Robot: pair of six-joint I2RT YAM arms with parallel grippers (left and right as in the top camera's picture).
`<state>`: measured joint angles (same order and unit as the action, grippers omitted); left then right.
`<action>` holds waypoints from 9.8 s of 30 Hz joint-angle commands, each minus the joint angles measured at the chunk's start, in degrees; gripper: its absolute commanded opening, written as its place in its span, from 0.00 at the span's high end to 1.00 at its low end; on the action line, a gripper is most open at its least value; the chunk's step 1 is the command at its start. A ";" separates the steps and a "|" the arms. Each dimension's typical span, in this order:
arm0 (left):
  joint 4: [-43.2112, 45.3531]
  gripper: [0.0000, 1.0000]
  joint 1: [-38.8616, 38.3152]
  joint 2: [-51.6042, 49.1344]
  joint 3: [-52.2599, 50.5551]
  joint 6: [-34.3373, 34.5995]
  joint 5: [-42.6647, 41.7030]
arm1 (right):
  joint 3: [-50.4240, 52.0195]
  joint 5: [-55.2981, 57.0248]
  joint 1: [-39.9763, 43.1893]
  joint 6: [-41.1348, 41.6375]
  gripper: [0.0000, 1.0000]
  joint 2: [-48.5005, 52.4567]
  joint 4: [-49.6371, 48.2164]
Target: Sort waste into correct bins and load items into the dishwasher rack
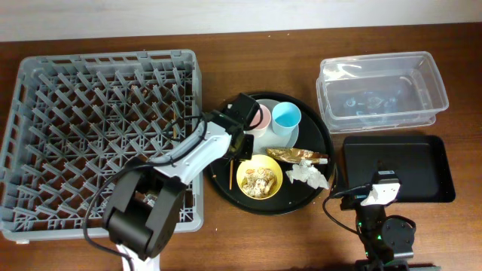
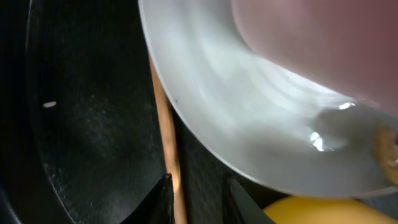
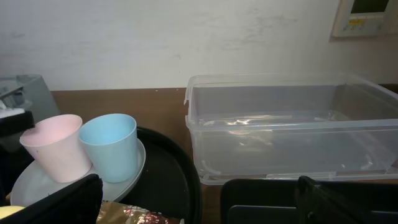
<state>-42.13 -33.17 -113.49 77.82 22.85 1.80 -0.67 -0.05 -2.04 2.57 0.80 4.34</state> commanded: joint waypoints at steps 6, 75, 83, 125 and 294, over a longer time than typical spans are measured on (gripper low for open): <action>1.86 0.80 -0.07 -0.83 -0.17 0.70 2.80 | 0.35 0.33 -0.24 -0.22 0.01 -0.28 0.28; -14.01 0.99 13.86 20.94 0.94 -4.94 9.62 | 0.35 0.31 -0.24 -0.22 0.01 -0.28 0.28; -12.39 0.99 13.86 20.61 0.24 -4.94 11.67 | 0.35 0.33 -0.24 -0.22 0.01 -0.28 0.28; 5.70 0.64 13.86 20.61 -16.13 -10.27 15.17 | 0.35 0.33 -0.24 -0.22 0.01 -0.28 0.28; -3.91 0.01 31.47 46.66 -10.97 1.57 10.88 | -45.44 -2.43 -14.51 15.13 0.49 88.63 31.54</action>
<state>-46.11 -1.89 -66.87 66.43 23.68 12.86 -46.74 -3.66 -15.99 16.95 89.58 36.40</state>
